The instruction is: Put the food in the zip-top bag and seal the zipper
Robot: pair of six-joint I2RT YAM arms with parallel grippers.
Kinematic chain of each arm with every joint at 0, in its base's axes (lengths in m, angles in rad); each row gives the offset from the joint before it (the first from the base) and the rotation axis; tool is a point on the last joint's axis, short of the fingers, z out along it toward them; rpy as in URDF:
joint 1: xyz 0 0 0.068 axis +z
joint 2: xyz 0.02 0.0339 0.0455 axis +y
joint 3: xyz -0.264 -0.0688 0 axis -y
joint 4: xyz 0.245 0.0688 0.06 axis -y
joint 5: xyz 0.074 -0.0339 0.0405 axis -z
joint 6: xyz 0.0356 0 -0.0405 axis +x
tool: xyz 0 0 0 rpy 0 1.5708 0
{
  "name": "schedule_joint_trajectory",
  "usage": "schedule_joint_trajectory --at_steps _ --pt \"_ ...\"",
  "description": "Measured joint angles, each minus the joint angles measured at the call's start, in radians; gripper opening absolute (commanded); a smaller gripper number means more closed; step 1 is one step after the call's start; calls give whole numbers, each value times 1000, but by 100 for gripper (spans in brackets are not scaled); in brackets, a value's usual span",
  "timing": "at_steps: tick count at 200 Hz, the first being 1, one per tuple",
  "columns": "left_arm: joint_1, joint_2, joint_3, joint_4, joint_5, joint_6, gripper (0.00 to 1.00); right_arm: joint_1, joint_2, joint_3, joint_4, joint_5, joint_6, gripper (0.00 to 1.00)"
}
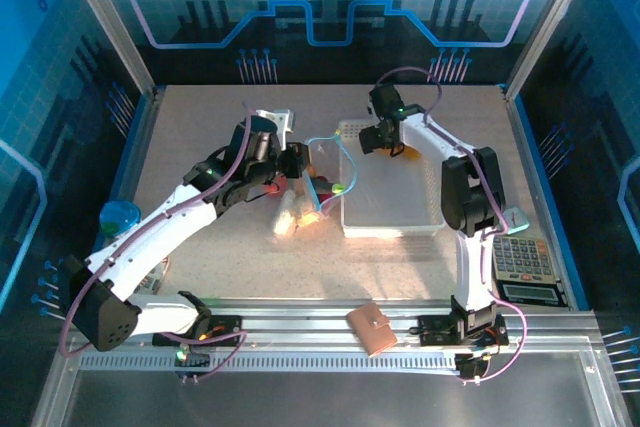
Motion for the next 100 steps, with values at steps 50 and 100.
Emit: schedule_joint_trajectory --at_steps 50,100 --pt "5 0 0 0 3 0 11 0 43 16 3 4 0 83" --pt "13 0 0 0 8 0 11 0 66 19 3 11 0 82"
